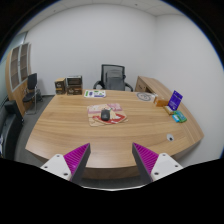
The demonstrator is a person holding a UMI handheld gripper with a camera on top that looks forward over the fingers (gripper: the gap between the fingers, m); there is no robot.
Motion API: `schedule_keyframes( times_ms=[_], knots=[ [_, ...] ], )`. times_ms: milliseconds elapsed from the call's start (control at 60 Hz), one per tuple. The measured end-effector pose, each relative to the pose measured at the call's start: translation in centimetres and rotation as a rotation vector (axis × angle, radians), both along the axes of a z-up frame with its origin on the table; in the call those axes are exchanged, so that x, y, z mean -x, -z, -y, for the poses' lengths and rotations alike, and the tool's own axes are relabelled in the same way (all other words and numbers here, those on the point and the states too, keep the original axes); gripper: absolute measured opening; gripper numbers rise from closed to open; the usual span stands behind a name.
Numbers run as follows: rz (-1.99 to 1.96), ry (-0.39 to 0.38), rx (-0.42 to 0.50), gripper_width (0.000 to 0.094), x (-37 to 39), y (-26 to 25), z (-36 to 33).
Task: Arrange mouse
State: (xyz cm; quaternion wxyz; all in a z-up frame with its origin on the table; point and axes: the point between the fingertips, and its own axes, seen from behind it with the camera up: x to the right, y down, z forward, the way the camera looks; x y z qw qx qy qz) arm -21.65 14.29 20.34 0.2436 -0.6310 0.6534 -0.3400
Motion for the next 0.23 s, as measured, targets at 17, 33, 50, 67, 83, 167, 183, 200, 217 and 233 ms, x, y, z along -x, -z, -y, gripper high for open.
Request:
schedule_keyframes(
  times_ms=[17, 33, 50, 67, 83, 167, 183, 200, 217, 233],
  knots=[
    [0.001, -0.002, -0.003, 0.0865, 0.2, 0.1, -0.1],
    [-0.001, -0.002, -0.006, 0.0864, 0.5, 0.1, -0.3],
    [-0.003, -0.001, -0.011, 0.0864, 0.8, 0.2, -0.4],
    [-0.006, 0.0, -0.014, 0.0866, 1.0, 0.2, -0.5],
    [-0.006, 0.0, -0.014, 0.0867, 1.2, 0.1, -0.6],
    [0.011, 0.01, -0.005, 0.0868, 1.9, -0.2, -0.8],
    [0.015, 0.012, -0.004, 0.0869, 1.9, -0.4, -0.9],
    [0.016, 0.013, -0.003, 0.0868, 2.0, -0.5, -0.9],
    [0.016, 0.014, -0.003, 0.0868, 2.0, -0.6, -0.9],
    [0.017, 0.014, -0.004, 0.087, 2.1, -0.6, -1.1]
  ],
)
